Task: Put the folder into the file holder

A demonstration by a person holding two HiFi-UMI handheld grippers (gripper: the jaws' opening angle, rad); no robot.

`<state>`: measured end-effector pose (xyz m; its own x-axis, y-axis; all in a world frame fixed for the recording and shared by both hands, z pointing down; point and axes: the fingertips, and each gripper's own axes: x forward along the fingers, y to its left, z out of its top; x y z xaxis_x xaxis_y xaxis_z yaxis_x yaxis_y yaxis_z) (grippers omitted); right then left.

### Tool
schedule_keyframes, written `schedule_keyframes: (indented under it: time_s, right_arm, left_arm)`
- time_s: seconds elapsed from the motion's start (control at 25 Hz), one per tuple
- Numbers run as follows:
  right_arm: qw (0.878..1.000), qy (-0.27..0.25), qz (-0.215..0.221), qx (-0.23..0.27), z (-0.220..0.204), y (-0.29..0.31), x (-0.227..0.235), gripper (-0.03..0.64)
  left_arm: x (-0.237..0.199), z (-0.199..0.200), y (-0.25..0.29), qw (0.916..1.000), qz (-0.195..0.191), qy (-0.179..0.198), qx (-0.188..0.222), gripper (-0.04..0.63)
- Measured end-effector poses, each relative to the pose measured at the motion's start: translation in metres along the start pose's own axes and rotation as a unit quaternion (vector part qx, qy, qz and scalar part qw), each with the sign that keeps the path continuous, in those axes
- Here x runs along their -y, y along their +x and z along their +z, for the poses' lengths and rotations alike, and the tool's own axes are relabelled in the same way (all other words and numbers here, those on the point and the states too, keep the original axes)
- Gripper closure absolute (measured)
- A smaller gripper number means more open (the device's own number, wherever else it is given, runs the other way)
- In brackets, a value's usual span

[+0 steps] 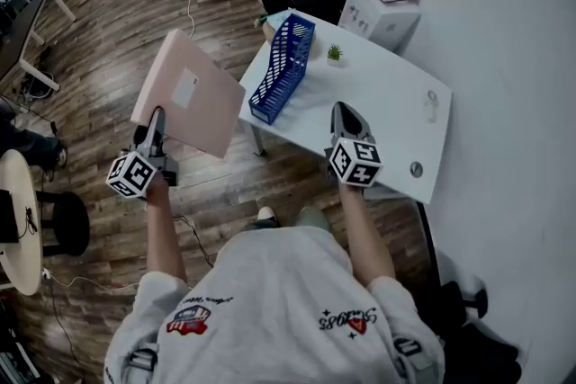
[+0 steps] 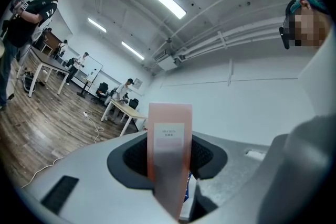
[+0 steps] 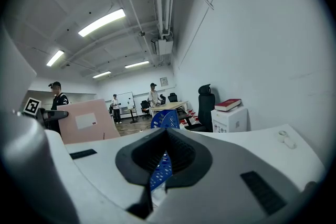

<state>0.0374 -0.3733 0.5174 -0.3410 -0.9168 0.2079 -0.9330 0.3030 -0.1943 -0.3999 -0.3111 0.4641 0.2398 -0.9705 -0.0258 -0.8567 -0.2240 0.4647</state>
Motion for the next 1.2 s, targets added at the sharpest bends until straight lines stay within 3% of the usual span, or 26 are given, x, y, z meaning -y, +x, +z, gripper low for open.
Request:
schedule_keyframes:
  time_s: [0.36,0.84,1.2]
  right_arm:
    - [1.000,0.010,-0.010,0.009,0.007,0.024,0.009,0.614]
    - [0.999,0.019,-0.040,0.018,0.006,0.010,0.036,0.614]
    - [0.997,0.026,-0.062,0.029,0.006,-0.011,0.052,0.615]
  left_arm:
    - [0.005,0.041,0.038,0.9977,-0.029,-0.022,0.056,0.445]
    - [0.078,0.092,0.076,0.9868,-0.103,0.060,0.109,0.448]
    - [0.126,0.111,0.093,0.9760,-0.159,0.060,0.136,0.448]
